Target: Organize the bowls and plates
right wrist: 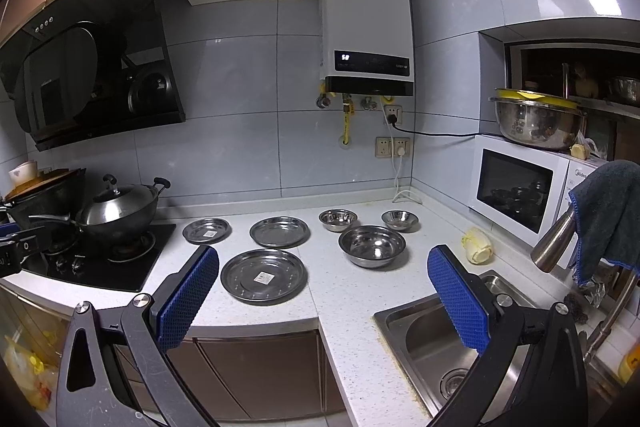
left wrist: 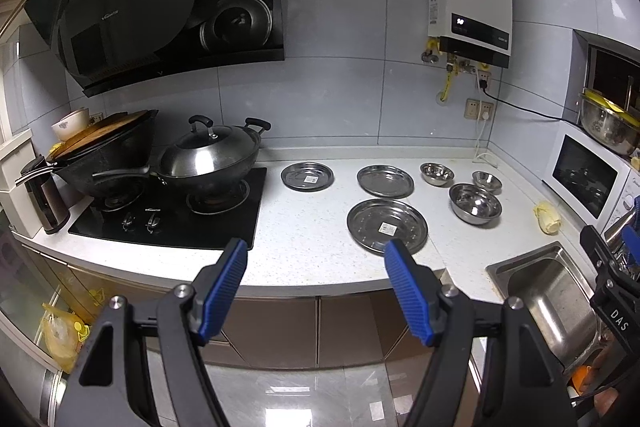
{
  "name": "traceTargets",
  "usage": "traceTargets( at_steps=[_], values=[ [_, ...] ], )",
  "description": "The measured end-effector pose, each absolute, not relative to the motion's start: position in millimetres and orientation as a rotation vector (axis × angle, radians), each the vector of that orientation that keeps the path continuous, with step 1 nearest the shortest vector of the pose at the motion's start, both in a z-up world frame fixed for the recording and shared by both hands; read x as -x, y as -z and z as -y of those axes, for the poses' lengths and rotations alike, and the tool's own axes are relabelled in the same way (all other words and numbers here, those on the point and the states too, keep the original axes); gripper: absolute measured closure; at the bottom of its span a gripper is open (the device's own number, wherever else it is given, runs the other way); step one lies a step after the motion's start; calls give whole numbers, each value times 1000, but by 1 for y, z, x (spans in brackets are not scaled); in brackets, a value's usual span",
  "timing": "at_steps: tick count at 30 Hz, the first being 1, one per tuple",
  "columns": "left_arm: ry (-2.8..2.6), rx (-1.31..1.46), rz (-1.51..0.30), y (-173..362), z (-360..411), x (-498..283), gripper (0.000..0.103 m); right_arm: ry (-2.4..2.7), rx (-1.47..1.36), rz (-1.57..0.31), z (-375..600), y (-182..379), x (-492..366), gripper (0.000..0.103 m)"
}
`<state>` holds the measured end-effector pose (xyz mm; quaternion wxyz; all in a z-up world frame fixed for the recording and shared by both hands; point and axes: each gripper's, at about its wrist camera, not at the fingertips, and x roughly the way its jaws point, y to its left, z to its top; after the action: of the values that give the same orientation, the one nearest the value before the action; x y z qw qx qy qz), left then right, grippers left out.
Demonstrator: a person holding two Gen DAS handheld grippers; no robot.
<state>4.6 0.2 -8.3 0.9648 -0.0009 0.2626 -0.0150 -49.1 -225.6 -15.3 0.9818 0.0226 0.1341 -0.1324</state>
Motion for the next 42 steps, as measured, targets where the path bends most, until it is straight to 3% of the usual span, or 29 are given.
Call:
traceTargets(
  at_steps=[42],
  values=[
    [51, 29, -574, 13, -4, -12, 33, 267, -47, -286, 220, 15, 41, 1]
  ],
)
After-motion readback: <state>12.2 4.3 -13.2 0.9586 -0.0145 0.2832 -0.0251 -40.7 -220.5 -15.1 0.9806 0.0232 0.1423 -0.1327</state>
